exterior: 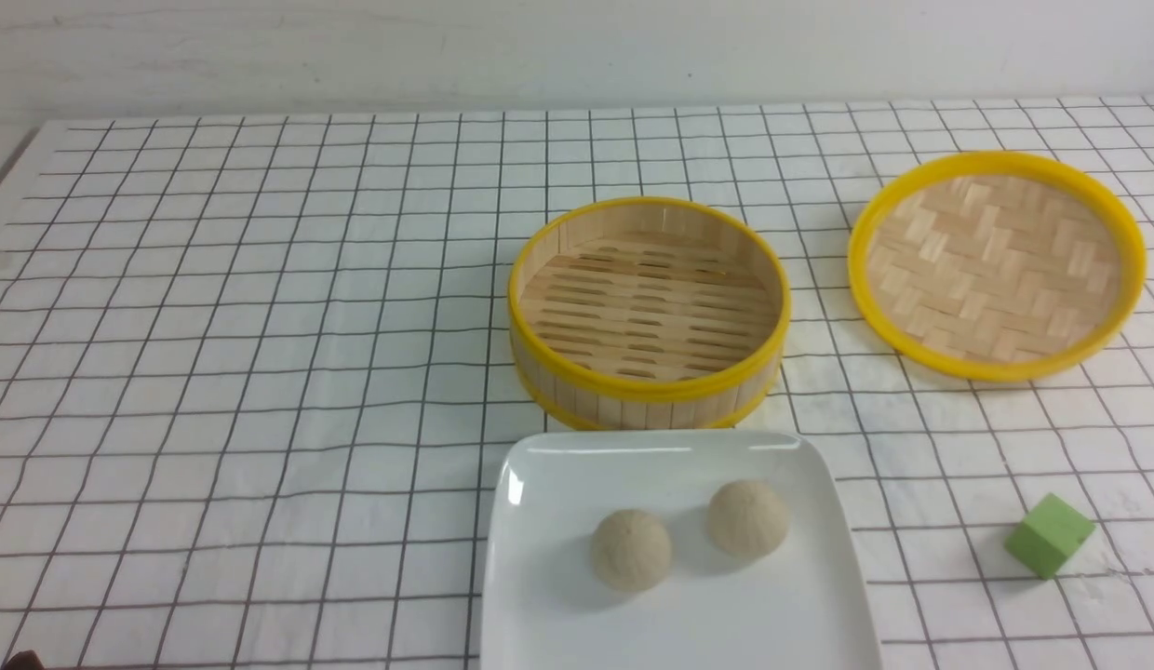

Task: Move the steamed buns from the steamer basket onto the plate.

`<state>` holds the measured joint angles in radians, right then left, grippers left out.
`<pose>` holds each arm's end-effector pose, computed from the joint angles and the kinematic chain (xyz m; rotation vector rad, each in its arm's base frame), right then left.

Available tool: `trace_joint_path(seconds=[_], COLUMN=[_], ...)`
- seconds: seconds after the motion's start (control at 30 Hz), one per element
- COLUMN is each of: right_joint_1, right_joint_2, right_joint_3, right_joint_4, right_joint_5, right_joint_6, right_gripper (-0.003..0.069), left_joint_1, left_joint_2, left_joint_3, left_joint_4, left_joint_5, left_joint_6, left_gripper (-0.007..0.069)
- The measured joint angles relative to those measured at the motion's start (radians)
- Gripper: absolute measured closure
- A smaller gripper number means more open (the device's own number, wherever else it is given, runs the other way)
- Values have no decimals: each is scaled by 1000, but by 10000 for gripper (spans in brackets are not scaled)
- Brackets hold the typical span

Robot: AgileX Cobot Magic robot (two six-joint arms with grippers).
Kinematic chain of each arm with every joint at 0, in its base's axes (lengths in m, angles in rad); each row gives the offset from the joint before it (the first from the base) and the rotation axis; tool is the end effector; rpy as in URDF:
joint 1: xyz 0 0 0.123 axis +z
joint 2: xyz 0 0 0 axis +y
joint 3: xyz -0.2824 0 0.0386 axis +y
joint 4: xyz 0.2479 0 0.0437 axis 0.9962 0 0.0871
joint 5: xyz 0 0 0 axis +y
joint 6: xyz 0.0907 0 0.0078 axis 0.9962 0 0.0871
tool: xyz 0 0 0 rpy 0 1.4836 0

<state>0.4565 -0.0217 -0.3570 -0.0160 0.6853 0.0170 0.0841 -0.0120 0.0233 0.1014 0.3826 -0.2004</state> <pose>0.0182 0.0079 0.2678 -0.3965 1.7574 0.3211 0.0518 0.0078 0.1717 -0.2041 1.8644 0.0202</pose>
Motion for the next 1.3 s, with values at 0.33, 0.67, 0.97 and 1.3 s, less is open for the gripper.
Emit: trace_joint_path(seconds=[0.33, 0.67, 0.97, 1.3], right_joint_1=[-90, -363, -502, -506], right_joint_2=[1, 1, 1, 1], right_joint_3=[334, 354, 371, 371], right_joint_4=[-20, -40, -47, -48], right_joint_5=[-252, -202, -260, -262], right_joint_6=[0, 0, 0, 0], right_gripper=[218, 218, 218, 218], left_joint_1=[0, 0, 0, 0], left_joint_2=[0, 0, 0, 0], left_joint_3=[0, 0, 0, 0], left_joint_4=[0, 0, 0, 0], left_joint_5=[0, 0, 1, 1], left_joint_6=[0, 0, 0, 0], left_gripper=[270, 270, 270, 270])
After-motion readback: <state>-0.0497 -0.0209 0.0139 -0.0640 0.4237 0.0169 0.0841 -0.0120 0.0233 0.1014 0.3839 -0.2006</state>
